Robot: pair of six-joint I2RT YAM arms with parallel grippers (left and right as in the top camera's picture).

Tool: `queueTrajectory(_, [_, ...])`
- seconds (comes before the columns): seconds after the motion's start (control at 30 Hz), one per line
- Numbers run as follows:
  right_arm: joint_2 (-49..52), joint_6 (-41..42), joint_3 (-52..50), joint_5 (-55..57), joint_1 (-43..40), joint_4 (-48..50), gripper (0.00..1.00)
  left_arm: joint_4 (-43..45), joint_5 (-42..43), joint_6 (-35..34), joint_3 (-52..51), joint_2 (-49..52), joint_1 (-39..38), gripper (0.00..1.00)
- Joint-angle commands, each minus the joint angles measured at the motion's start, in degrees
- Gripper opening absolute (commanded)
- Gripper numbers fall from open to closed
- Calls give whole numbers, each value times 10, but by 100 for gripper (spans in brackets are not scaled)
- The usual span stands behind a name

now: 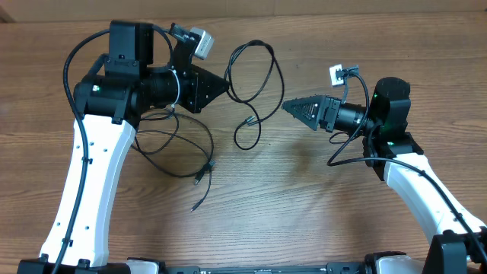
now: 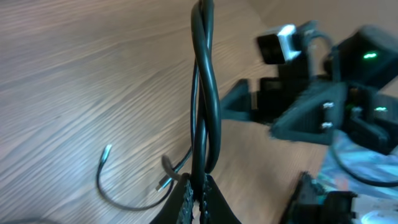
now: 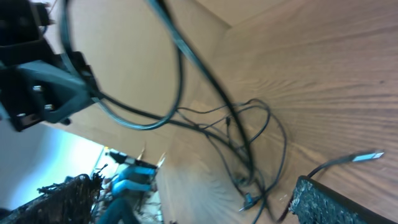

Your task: Untangle cables

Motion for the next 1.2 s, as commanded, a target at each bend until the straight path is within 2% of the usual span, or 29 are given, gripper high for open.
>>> queueTrajectory(0.0, [3, -31, 3, 24, 2, 2, 99, 19, 83, -7, 12, 1, 0, 4])
queueTrajectory(0.17, [4, -57, 3, 33, 2, 2, 81, 27, 93, -7, 12, 1, -1, 4])
queueTrajectory(0.27, [4, -57, 3, 43, 2, 2, 58, 24, 92, -7, 12, 1, -1, 4])
queueTrajectory(0.3, [4, -57, 3, 44, 2, 2, 53, 24, 92, -7, 12, 1, -1, 4])
queueTrajectory(0.4, [4, -57, 3, 43, 2, 2, 49, 25, 93, -7, 12, 1, -2, 4])
queueTrajectory(0.47, [4, -57, 3, 43, 2, 2, 42, 24, 93, -7, 12, 1, -2, 4])
queueTrajectory(0.6, [4, -57, 3, 44, 2, 3, 40, 21, 93, -7, 12, 1, -2, 4])
queueTrajectory(0.73, [4, -57, 3, 44, 2, 4, 32, 14, 92, -7, 12, 1, -2, 4])
queueTrajectory(1.17, [4, -57, 3, 43, 2, 4, 31, 14, 92, -7, 12, 1, -13, 4])
